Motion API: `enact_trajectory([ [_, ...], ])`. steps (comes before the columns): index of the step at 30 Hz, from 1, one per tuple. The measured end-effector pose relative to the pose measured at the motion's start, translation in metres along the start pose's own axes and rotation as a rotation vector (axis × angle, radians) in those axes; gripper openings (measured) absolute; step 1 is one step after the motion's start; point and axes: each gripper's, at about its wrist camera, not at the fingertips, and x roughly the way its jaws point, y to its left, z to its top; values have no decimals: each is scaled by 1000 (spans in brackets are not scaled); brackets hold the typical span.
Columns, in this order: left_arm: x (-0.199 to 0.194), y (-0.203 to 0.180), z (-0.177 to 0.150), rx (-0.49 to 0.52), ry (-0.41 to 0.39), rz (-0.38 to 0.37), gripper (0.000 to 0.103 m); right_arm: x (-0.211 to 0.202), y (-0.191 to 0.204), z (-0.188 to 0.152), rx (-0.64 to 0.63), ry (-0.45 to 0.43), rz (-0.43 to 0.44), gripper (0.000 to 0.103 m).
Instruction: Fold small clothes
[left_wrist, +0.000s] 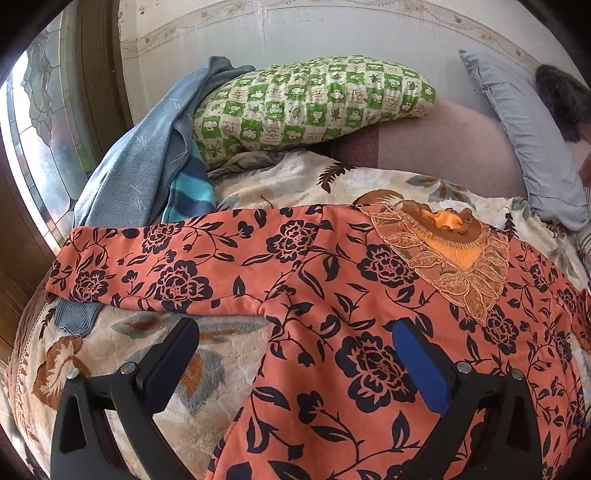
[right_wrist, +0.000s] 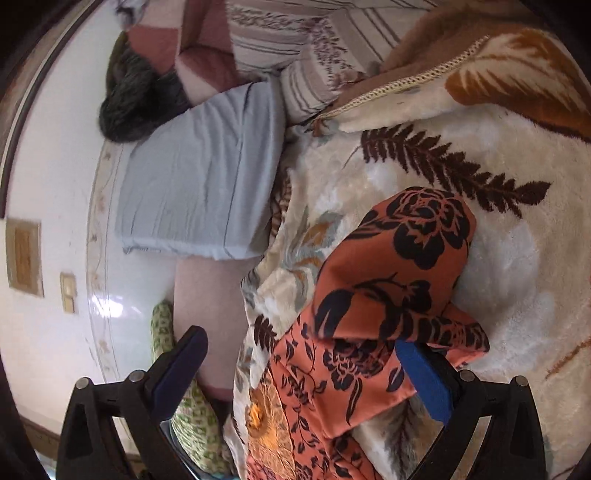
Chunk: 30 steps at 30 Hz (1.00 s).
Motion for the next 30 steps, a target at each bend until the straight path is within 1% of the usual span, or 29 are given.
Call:
enact_trajectory([
  [1, 1, 2, 0, 0, -2, 2, 103, 3, -4, 7, 32, -17, -3, 100],
  [3, 2, 3, -1, 7, -3, 6, 103, 5, -10, 19, 70, -38, -11, 86],
  [4, 3, 3, -2, 12, -2, 11, 103, 4, -12, 22, 68, -49, -15, 83],
  [5, 4, 3, -2, 15, 0, 13, 103, 3, -12, 23, 53, -55, -18, 71],
  [6, 5, 2, -2, 16, 3, 11, 103, 1, -9, 23, 29, -50, -22, 57],
  [7, 5, 0, -3, 18, 4, 10, 103, 0, -7, 23, 1, -40, -18, 50],
  [8, 6, -1, -3, 22, 3, 10, 103, -1, -4, 21, -30, -31, -16, 34],
  [12, 4, -7, -4, 48, -11, 10, 103, -3, 15, 14, -166, -32, -104, 32],
  [14, 1, -7, -5, 51, -24, 9, 103, 3, 13, 14, -142, 13, -140, 32],
  [15, -1, -6, -4, 50, -31, 9, 103, 9, 10, 13, -115, 52, -131, 33],
  [16, -1, -6, -4, 48, -33, 8, 103, 14, 7, 11, -106, 85, -141, 34],
  [17, -1, -5, -3, 44, -33, 7, 103, 20, 7, 9, -115, 99, -189, 34],
  [18, -1, -4, -3, 40, -31, 5, 103, 24, 6, 7, -126, 93, -234, 36],
  [19, 0, -3, -3, 38, -29, 4, 103, 26, 5, 5, -135, 70, -252, 37],
  [21, 1, -1, -3, 36, -24, 4, 103, 25, 4, 5, -165, -6, -248, 37],
  [23, 0, 2, -2, 29, -26, 7, 103, 25, 7, 6, -204, -48, -245, 37],
  [24, 0, 4, -1, 22, -29, 8, 103, 25, 10, 6, -214, -56, -244, 34],
  [25, -1, 6, -1, 13, -32, 7, 103, 22, 15, 4, -224, -59, -223, 31],
  [26, -1, 9, 0, 4, -35, 5, 103, 20, 23, 1, -251, -58, -202, 23],
  [27, -2, 12, 0, -5, -39, 5, 103, 17, 36, -3, -302, -65, -192, 18],
  [30, -1, 20, 0, -29, -45, 10, 103, 3, 87, -26, -518, -130, -181, 14],
])
